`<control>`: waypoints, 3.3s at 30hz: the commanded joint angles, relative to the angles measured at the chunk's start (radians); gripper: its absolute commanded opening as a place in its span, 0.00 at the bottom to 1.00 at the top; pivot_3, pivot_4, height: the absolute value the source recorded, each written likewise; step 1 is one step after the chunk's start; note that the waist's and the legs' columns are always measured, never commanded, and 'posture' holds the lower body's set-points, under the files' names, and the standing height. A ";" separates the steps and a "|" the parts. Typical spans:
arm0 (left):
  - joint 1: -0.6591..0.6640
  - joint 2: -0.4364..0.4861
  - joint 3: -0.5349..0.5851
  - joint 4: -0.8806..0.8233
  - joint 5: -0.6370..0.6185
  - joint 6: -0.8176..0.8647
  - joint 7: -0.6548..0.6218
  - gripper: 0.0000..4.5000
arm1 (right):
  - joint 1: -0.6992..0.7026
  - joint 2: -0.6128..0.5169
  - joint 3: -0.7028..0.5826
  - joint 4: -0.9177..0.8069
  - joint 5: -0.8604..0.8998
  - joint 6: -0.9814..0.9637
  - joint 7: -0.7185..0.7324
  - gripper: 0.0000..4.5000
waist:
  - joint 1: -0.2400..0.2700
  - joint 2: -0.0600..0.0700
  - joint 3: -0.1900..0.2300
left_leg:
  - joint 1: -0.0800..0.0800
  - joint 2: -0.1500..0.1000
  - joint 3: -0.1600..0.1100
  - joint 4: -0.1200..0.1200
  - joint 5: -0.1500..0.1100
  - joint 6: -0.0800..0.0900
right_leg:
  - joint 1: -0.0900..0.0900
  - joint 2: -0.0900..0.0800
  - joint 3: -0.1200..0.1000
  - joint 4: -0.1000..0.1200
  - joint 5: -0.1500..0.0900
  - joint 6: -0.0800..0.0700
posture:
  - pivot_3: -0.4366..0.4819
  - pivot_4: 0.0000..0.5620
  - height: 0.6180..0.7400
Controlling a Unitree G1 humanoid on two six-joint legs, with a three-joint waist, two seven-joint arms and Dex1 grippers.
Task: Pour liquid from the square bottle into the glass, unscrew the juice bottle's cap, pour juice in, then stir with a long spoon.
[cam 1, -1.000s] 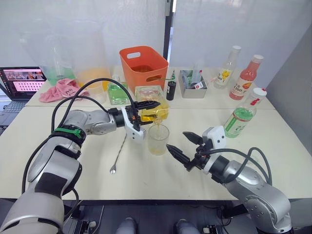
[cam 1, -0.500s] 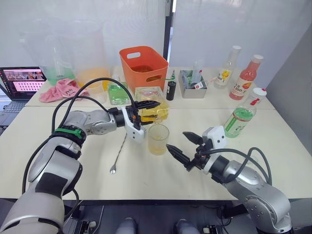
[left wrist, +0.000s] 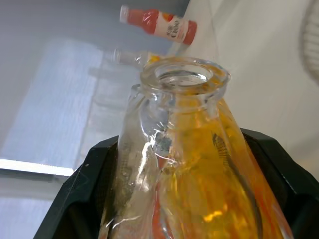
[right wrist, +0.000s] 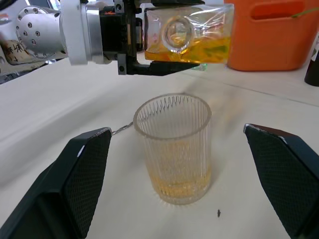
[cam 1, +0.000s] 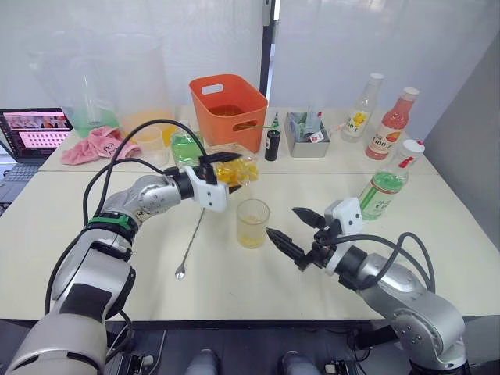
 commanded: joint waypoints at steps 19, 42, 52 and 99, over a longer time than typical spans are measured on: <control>0.412 0.066 0.697 -1.132 -0.728 1.678 0.070 0.63 | -0.263 -0.124 -0.021 0.171 0.059 0.005 0.276 1.00 | -0.020 0.000 0.000 | 0.000 0.000 -0.006 0.002 0.000 0.000 | 0.001 0.001 -0.001 0.002 0.000 0.000 | 0.48 0.27 0.99; 0.597 -0.091 0.707 -1.178 -0.662 1.698 0.223 0.63 | -0.239 -0.113 -0.023 0.193 0.057 -0.009 0.332 1.00 | 0.006 -0.007 0.000 | 0.001 -0.001 -0.007 0.002 0.000 -0.001 | 0.002 0.001 -0.001 0.001 0.000 -0.001 | 0.48 0.27 0.99; 0.603 -0.113 0.696 -1.150 -0.645 1.615 0.208 1.00 | -0.223 -0.104 -0.037 0.172 0.064 -0.003 0.291 1.00 | 0.007 -0.007 0.000 | 0.004 0.000 -0.007 0.002 0.003 -0.004 | 0.005 0.001 -0.001 0.001 0.000 -0.001 | 0.48 0.27 0.99; 1.157 0.162 1.124 -0.790 -0.837 1.162 -0.511 1.00 | 0.477 -0.233 -0.769 0.447 -0.104 -0.334 0.335 1.00 | 0.004 -0.007 -0.003 | 0.018 0.004 0.004 -0.014 0.002 -0.005 | 0.017 0.001 0.001 -0.017 -0.003 -0.004 | 0.48 0.27 0.99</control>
